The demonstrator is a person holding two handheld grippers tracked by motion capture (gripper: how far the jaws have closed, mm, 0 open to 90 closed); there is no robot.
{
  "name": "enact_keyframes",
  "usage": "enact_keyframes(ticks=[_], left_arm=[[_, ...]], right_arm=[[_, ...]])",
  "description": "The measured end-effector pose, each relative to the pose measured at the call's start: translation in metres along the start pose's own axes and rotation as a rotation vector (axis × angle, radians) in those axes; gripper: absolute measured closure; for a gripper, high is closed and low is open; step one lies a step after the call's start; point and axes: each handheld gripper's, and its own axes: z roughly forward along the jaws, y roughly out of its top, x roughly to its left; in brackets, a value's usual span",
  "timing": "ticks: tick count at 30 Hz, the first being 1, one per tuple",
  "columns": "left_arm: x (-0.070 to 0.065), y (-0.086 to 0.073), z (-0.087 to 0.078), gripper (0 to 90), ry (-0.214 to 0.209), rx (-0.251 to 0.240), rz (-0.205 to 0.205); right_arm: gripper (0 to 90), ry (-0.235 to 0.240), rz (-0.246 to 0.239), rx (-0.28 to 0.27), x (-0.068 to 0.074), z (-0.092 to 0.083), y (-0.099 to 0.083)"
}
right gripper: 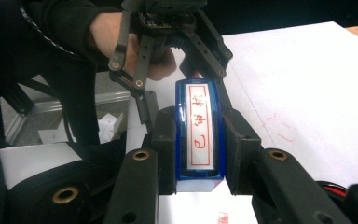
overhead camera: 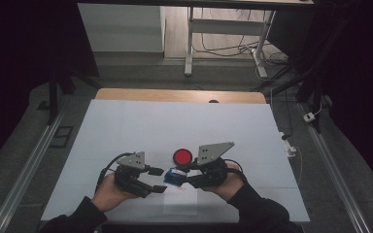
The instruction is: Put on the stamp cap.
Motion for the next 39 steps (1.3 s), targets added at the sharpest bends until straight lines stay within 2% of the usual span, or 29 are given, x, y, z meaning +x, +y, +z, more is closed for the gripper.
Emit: enact_keyframes(ticks=[3,9,16,19,26,31,37,39], left_arm=[[-0.001,-0.002,-0.003,31.6,0.037,0.006,-0.011],[-0.001,-0.007,-0.007,24.9,0.085,0.033,-0.034],[-0.003,-0.013,-0.014,20.0,0.117,0.048,-0.058],[-0.004,-0.017,-0.019,18.1,0.117,0.056,-0.069],[-0.012,-0.028,-0.031,15.7,0.142,0.042,-0.119],[-0.019,-0.039,-0.043,16.2,0.187,0.052,-0.146],[-0.025,-0.055,-0.06,15.2,0.218,0.01,-0.223],[-0.027,-0.059,-0.066,14.4,0.239,0.002,-0.24]], right_arm=[[69.6,-0.012,-0.002,0.007,0.0,0.0,0.0],[69.5,-0.026,0.01,0.012,0.0,0.0,-0.001],[69.5,-0.043,0.037,0.025,-0.002,-0.001,-0.003],[69.4,-0.043,0.061,0.026,-0.002,-0.001,-0.003],[69.5,-0.06,0.08,0.027,-0.001,-0.002,-0.003],[69.5,-0.068,0.078,0.037,0.0,-0.003,-0.004],[69.5,-0.084,0.073,0.044,-0.002,-0.003,-0.005],[69.5,-0.089,0.073,0.046,-0.003,-0.003,-0.006]])
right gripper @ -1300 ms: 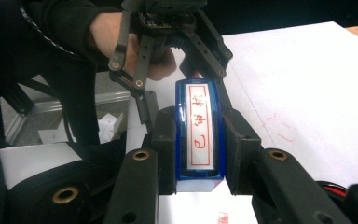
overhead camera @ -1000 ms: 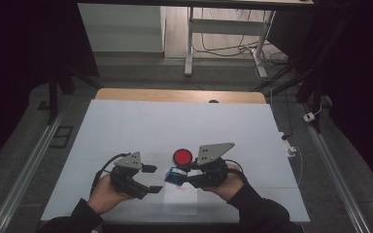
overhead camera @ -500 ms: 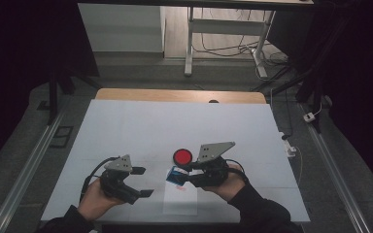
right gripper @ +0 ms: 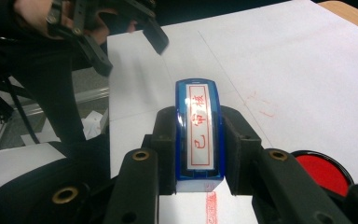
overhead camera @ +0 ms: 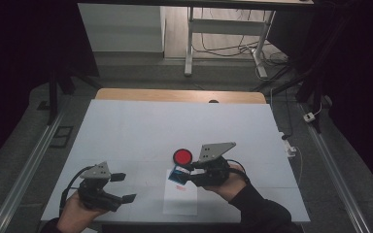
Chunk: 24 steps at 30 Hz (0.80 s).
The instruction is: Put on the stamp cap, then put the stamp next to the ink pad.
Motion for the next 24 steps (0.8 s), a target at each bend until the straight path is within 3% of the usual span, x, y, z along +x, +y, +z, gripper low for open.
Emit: enact_keyframes(ticks=[12,17,24], left_arm=[[-0.001,-0.019,-0.021,3.3,0.16,0.005,-0.041],[-0.002,-0.025,-0.028,2.4,0.182,-0.003,-0.048],[-0.004,-0.026,-0.027,1.2,0.208,0.022,-0.04]], right_arm=[[69.5,-0.021,-0.007,0.014,-0.001,-0.002,-0.001],[69.5,-0.035,-0.005,0.019,-0.002,-0.002,-0.002],[69.5,-0.064,0.002,0.026,-0.005,-0.006,-0.004]])
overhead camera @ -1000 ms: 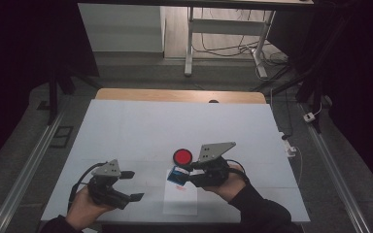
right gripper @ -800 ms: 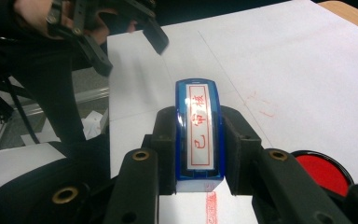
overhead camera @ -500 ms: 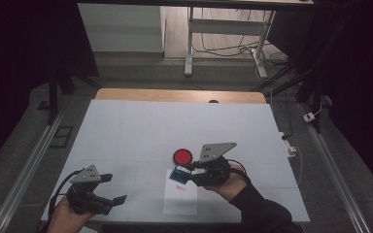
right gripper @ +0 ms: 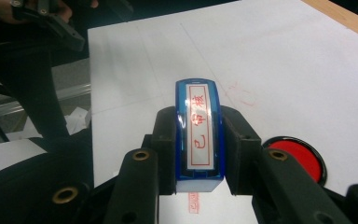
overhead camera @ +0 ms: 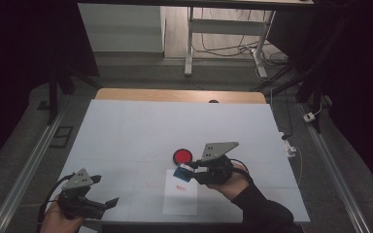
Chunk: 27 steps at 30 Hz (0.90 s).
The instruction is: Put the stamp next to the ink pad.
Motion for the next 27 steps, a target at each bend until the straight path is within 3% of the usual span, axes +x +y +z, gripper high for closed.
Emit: enact_keyframes(ticks=[11,27], left_arm=[[0.001,0.0,0.0,1.1,-0.014,0.001,0.001],[-0.001,0.001,0.002,3.2,0.0,0.014,0.007]], right_arm=[[69.5,-0.069,0.043,0.028,-0.009,-0.007,-0.009],[69.5,-0.187,0.092,0.056,-0.031,-0.02,-0.026]])
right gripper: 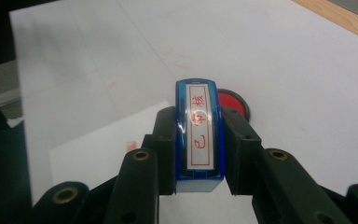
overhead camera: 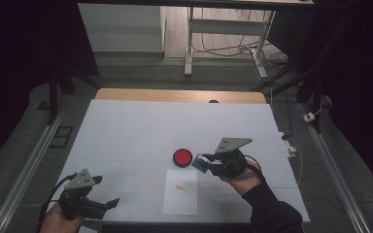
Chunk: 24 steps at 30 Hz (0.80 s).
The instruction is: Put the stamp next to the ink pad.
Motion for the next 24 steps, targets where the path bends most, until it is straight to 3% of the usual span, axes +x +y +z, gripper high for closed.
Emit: enact_keyframes(ticks=[16,24], left_arm=[[0.0,0.0,0.0,3.2,-0.002,-0.002,0.003],[-0.001,0.0,0.0,3.2,0.003,0.0,0.003]], right_arm=[[69.5,-0.134,0.052,0.052,-0.03,-0.006,-0.017],[69.4,-0.166,0.075,0.065,-0.04,-0.007,-0.024]])
